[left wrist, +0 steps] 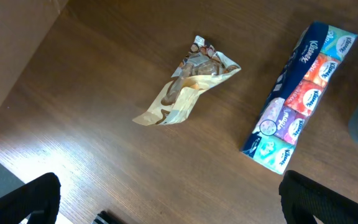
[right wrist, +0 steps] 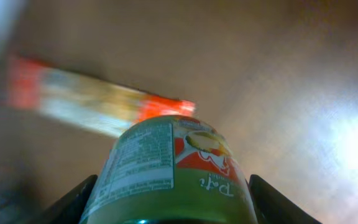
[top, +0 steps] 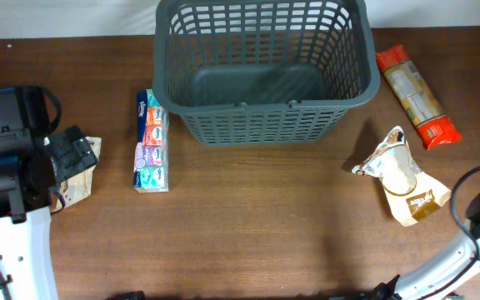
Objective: Pack container
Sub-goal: 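Lift the jar with the right gripper and carry it into the basket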
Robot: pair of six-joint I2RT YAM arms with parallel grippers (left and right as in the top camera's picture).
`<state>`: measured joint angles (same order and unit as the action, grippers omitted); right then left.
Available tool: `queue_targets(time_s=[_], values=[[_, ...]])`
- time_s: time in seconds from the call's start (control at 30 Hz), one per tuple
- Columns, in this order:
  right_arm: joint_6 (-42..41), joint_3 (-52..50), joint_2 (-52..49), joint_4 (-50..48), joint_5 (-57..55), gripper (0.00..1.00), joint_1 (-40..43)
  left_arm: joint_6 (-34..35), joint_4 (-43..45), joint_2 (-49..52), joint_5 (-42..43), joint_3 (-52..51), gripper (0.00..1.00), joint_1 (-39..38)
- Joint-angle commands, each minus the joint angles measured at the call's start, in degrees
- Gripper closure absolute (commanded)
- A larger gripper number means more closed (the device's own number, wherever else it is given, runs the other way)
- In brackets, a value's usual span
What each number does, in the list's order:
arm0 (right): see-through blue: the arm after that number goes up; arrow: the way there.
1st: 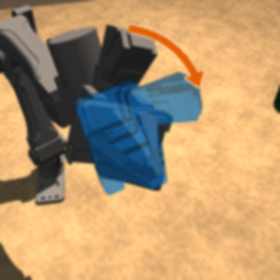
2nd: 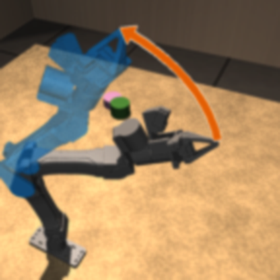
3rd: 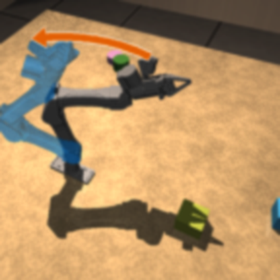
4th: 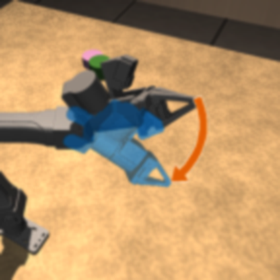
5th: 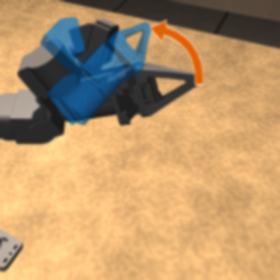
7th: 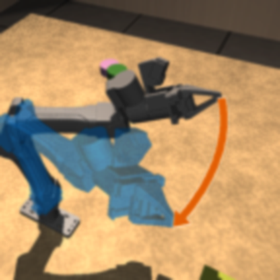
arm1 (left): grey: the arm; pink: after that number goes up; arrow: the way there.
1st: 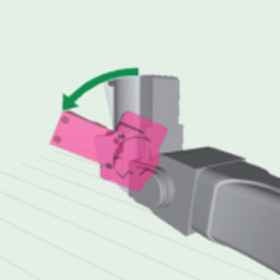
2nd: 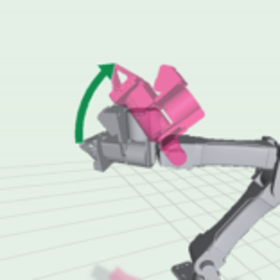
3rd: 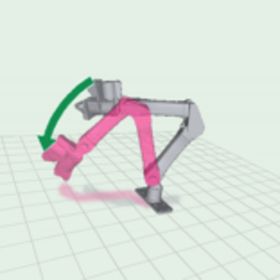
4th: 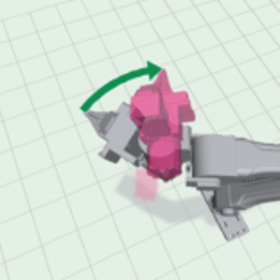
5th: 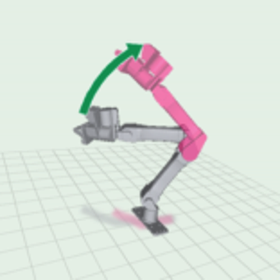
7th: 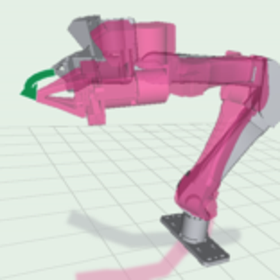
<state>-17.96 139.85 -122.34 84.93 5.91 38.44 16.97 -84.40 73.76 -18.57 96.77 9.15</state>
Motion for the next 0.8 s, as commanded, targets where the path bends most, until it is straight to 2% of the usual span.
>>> queue_targets(time_s=[0.0, 0.23, 0.33, 0.57, 0.77], values=[[1.2, 10.0, 5.9, 1.7, 6.5, 0.96, -5.3, 0.1, -0.1, 0.2, 0.4, 0.7, 0.00, 0.3], [1.6, 24.3, 9.5, 0.0, 9.6, 0.96, -22.4, 0.1, -0.1, 0.2, 0.4, 0.7, 0.01, 0.3], [4.7, 27.7, 9.6, -2.4, 9.5, 0.96, -31.6, 0.1, -0.6, 0.2, 0.4, 0.7, 0.00, 0.3], [10.7, 25.8, 7.3, -5.4, -1.5, 0.96, -48.8, 0.1, -2.1, 0.2, 0.4, 0.7, 0.00, 0.3], [9.6, 25.0, 0.7, -6.5, -5.1, 0.96, -54.7, 0.1, -2.7, 0.2, 0.5, 0.7, 0.00, 0.3]])
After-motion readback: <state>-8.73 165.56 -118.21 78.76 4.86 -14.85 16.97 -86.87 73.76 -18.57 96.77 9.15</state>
